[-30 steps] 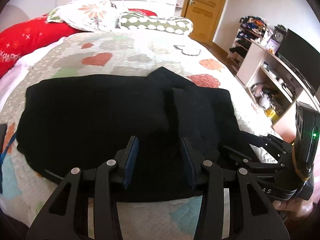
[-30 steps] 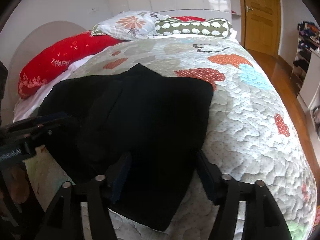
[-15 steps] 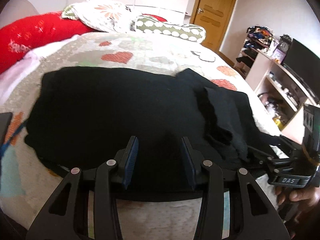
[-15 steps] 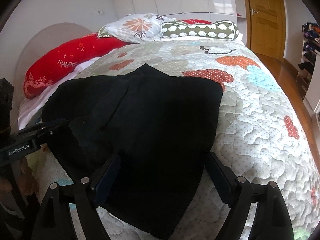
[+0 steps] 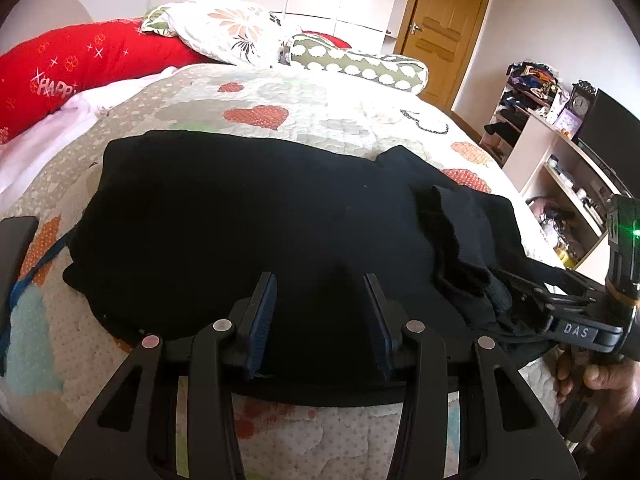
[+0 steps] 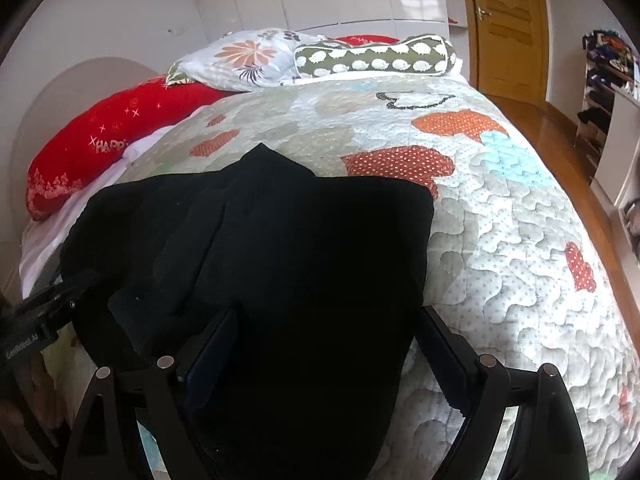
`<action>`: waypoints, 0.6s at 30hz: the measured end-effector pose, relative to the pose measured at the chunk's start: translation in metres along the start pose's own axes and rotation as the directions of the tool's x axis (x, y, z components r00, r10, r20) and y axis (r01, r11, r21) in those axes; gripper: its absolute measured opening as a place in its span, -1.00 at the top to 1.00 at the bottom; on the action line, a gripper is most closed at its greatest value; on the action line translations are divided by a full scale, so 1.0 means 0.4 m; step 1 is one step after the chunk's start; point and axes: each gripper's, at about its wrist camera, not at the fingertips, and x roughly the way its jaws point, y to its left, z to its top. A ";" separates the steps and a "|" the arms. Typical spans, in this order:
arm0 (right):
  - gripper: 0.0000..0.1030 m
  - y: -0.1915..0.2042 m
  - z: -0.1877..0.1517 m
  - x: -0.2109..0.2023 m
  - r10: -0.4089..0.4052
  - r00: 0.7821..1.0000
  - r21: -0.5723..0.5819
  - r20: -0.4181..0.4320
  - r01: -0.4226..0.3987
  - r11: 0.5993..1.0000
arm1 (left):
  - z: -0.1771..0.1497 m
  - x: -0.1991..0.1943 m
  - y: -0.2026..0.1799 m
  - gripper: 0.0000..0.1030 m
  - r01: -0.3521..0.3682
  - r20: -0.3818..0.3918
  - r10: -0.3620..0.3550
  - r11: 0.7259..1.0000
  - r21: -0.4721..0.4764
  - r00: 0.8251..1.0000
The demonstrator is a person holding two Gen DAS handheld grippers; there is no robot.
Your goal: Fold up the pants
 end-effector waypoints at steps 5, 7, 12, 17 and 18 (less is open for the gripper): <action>-0.72 0.035 0.007 -0.024 -0.038 0.999 -0.028 -0.012 0.037 0.999 | 0.003 -0.005 0.002 0.17 -0.023 0.022 0.023 1.000 0.012 1.000; -0.72 0.052 0.013 -0.027 -0.035 0.999 -0.042 -0.017 0.034 0.999 | 0.005 -0.007 0.007 0.17 -0.045 0.030 0.044 0.999 0.013 0.999; -0.72 0.080 0.040 -0.048 -0.019 1.000 -0.023 0.019 0.020 1.000 | 0.015 -0.021 0.035 0.17 -0.059 0.054 0.059 0.998 -0.009 0.997; -0.72 0.091 0.059 -0.077 -0.097 0.995 -0.007 0.025 0.097 0.995 | 0.025 -0.030 0.065 0.17 -0.065 0.059 0.067 0.997 -0.040 0.996; -0.72 0.087 0.061 -0.090 -0.120 0.992 -0.011 0.032 0.120 0.993 | 0.026 -0.032 0.072 0.17 -0.065 0.061 0.068 0.997 -0.050 0.996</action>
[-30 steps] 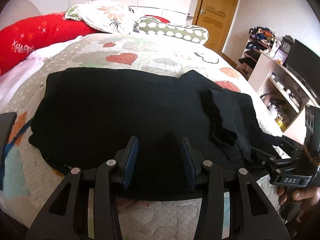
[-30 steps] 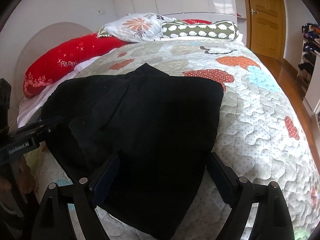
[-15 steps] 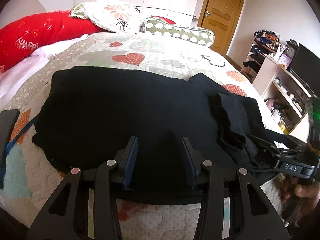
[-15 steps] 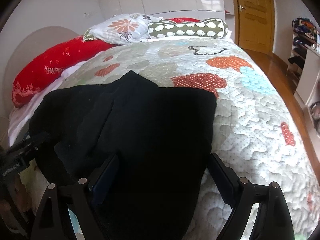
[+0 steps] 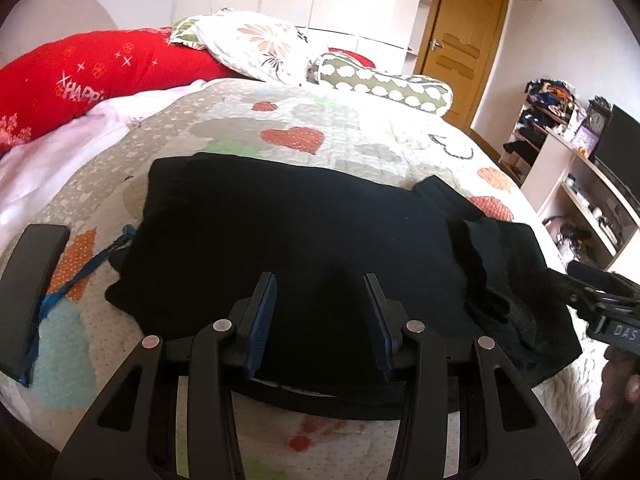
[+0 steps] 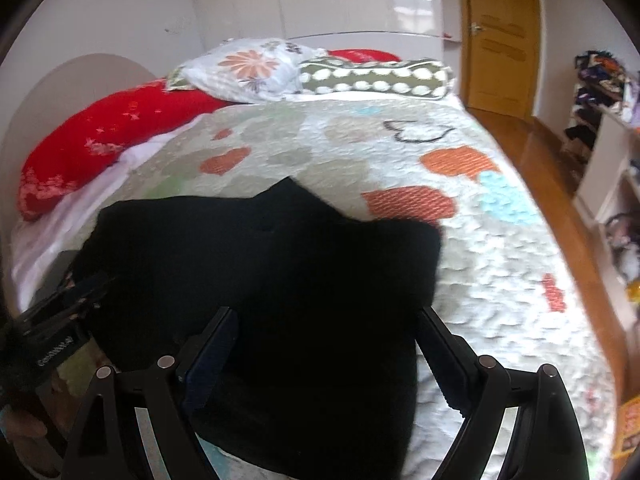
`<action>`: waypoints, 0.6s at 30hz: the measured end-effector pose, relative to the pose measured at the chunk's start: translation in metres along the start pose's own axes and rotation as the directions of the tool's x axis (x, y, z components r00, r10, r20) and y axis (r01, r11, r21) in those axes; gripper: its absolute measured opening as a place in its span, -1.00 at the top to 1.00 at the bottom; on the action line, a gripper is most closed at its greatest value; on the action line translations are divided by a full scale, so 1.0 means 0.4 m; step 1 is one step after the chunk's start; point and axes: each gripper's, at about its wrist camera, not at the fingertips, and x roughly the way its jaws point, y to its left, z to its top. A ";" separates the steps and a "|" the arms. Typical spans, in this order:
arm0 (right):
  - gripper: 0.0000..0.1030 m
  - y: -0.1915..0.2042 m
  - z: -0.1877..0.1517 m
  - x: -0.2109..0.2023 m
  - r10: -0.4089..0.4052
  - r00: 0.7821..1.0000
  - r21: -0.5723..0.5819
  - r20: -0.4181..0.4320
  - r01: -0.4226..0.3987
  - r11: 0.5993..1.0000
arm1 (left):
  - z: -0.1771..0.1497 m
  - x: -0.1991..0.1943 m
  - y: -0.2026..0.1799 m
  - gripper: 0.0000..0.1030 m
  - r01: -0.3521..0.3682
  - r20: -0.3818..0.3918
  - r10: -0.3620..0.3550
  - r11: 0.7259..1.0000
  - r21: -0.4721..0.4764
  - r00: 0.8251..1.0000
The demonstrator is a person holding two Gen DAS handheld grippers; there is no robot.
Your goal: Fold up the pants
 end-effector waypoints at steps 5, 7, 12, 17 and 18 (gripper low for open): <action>-0.72 -0.061 -0.006 -0.047 -0.066 0.998 0.037 -0.001 0.066 0.997 | 0.008 -0.014 0.030 0.09 0.017 0.008 -0.016 0.999 -0.046 1.000; -0.72 -0.085 -0.006 -0.064 -0.070 0.997 0.066 0.019 0.068 0.996 | 0.010 -0.019 0.038 -0.18 0.031 0.018 -0.030 0.997 -0.068 0.999; -0.39 -0.054 0.002 -0.048 0.041 0.998 -0.001 0.053 -0.041 0.999 | 0.009 -0.024 0.037 -0.18 0.031 0.029 -0.029 0.996 -0.079 0.999; -0.01 0.040 -0.031 0.053 0.140 0.990 -0.069 -0.035 -0.142 0.987 | 0.004 -0.013 0.040 -0.18 0.014 0.012 -0.013 0.997 -0.079 1.000; -0.01 0.068 -0.046 0.074 0.135 0.989 -0.096 -0.057 -0.140 0.985 | 0.003 -0.012 0.040 -0.18 0.011 0.010 -0.010 0.997 -0.079 1.000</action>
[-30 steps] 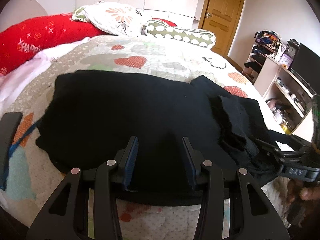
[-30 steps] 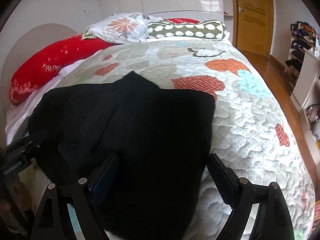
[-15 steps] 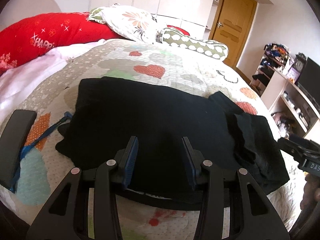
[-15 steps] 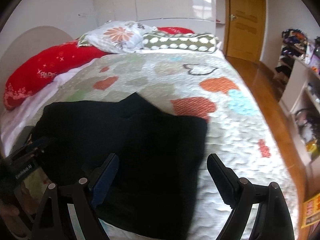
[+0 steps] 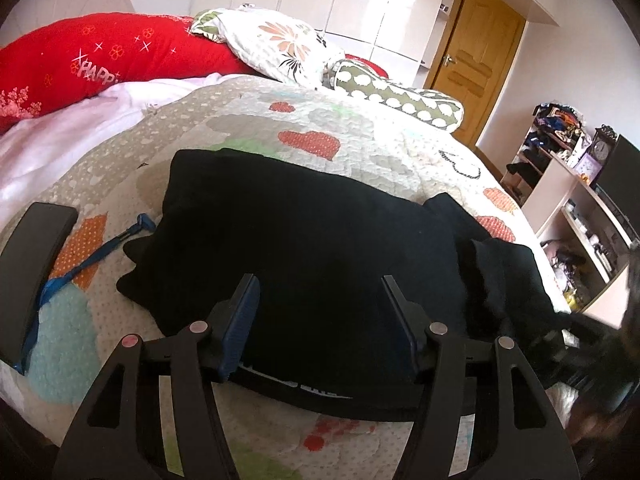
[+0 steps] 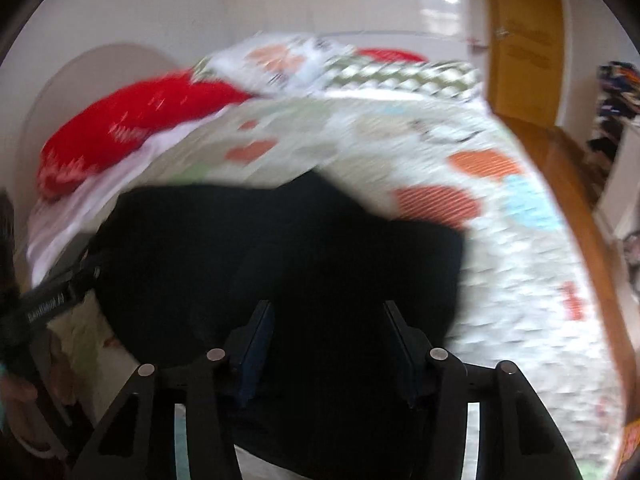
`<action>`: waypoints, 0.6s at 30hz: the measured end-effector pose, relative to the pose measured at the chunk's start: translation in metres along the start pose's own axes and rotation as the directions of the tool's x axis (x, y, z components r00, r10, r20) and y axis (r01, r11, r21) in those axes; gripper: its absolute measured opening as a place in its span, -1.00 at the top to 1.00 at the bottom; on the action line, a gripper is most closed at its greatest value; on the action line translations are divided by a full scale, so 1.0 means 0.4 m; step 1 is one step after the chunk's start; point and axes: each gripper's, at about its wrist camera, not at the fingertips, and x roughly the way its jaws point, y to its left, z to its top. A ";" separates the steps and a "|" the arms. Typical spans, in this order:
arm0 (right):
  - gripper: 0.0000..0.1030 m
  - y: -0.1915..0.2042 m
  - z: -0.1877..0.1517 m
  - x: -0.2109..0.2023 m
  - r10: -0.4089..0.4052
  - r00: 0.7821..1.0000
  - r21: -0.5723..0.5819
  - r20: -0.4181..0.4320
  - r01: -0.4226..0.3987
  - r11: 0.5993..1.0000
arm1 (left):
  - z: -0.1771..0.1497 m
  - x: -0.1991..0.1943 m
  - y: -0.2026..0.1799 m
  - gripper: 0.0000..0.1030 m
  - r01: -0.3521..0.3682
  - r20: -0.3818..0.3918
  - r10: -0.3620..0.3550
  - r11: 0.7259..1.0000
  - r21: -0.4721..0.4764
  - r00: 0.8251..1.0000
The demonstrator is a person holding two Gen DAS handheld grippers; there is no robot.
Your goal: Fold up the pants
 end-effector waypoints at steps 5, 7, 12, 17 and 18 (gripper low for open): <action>0.01 0.026 0.001 -0.011 -0.034 0.999 -0.031 0.015 0.034 0.999 | 0.000 0.004 -0.001 -0.18 -0.003 -0.005 0.003 1.000 -0.002 1.000; 0.01 0.009 0.012 -0.031 -0.017 0.999 -0.007 0.037 0.017 1.000 | 0.002 0.002 0.000 -0.18 0.000 -0.002 0.000 1.000 -0.005 1.000; 0.00 0.002 0.003 0.024 0.019 1.000 0.007 -0.021 -0.019 1.000 | 0.002 -0.006 0.006 -0.18 0.007 0.006 -0.007 1.000 -0.016 1.000; 0.00 0.015 0.038 -0.020 0.034 0.999 0.016 0.018 -0.034 0.999 | -0.007 -0.021 0.038 -0.18 0.044 -0.036 -0.047 0.994 -0.096 0.998; 0.00 0.022 0.049 -0.035 0.049 0.998 0.005 0.035 -0.049 0.999 | -0.012 -0.034 0.054 -0.18 0.066 -0.041 -0.072 0.988 -0.138 0.997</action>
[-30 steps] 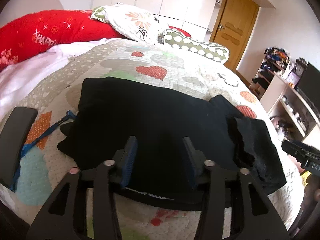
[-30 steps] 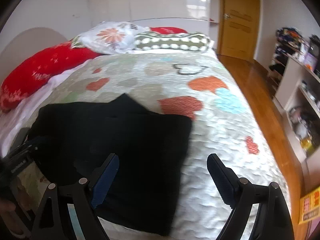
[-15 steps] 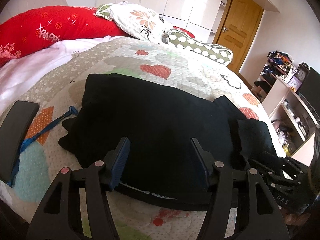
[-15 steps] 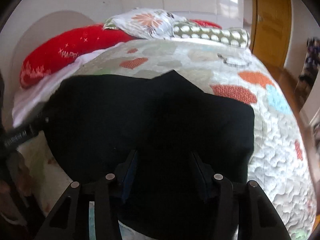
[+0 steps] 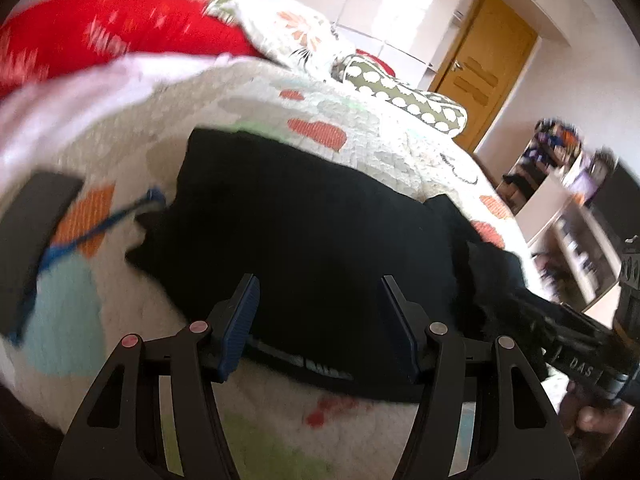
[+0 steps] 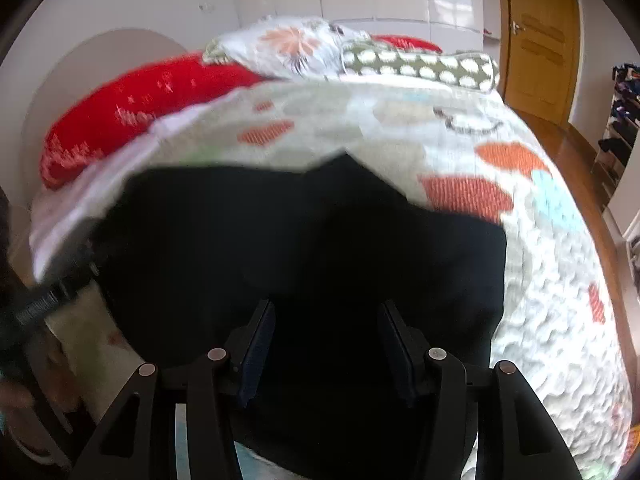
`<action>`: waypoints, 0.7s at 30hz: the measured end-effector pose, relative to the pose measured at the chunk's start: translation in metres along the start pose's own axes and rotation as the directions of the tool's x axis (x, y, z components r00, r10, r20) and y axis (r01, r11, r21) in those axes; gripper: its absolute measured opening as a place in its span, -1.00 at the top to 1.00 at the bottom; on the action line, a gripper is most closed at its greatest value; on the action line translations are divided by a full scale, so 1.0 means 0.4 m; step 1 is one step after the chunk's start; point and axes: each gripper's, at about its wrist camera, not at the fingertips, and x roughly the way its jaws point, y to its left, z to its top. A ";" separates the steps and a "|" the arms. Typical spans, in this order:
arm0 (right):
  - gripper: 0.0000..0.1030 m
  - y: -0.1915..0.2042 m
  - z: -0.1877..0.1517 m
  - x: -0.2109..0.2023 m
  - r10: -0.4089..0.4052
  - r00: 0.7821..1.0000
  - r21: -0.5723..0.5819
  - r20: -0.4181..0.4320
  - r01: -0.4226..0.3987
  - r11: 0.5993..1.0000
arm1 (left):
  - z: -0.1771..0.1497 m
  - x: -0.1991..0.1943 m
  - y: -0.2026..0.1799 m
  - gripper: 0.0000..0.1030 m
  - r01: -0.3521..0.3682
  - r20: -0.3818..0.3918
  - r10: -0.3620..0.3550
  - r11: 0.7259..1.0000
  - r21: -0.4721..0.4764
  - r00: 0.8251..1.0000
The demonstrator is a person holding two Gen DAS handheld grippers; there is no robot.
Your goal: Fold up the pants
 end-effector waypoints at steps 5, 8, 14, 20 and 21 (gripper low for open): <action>-0.17 0.089 0.081 -0.006 0.116 0.992 -0.117 0.046 -0.110 0.987 | -0.048 -0.075 0.073 -0.55 -0.020 0.090 0.033 0.990 -0.142 0.995; -0.32 0.154 0.131 0.055 0.197 0.980 -0.169 0.017 -0.192 0.967 | -0.058 -0.077 0.105 -0.55 -0.050 0.099 0.071 0.979 -0.199 0.993; -0.33 0.294 0.205 0.192 0.239 0.966 -0.326 -0.096 -0.257 0.910 | -0.048 -0.046 0.147 -0.55 -0.023 0.077 0.046 0.961 -0.275 0.996; -0.33 0.378 0.272 0.316 0.249 0.954 -0.405 -0.166 -0.297 0.865 | -0.027 -0.012 0.145 -0.57 -0.027 0.065 0.045 0.967 -0.252 0.997; -0.33 0.393 0.279 0.343 0.235 0.953 -0.423 -0.192 -0.296 0.856 | -0.022 -0.007 0.148 -0.57 -0.025 0.065 0.043 0.967 -0.253 0.997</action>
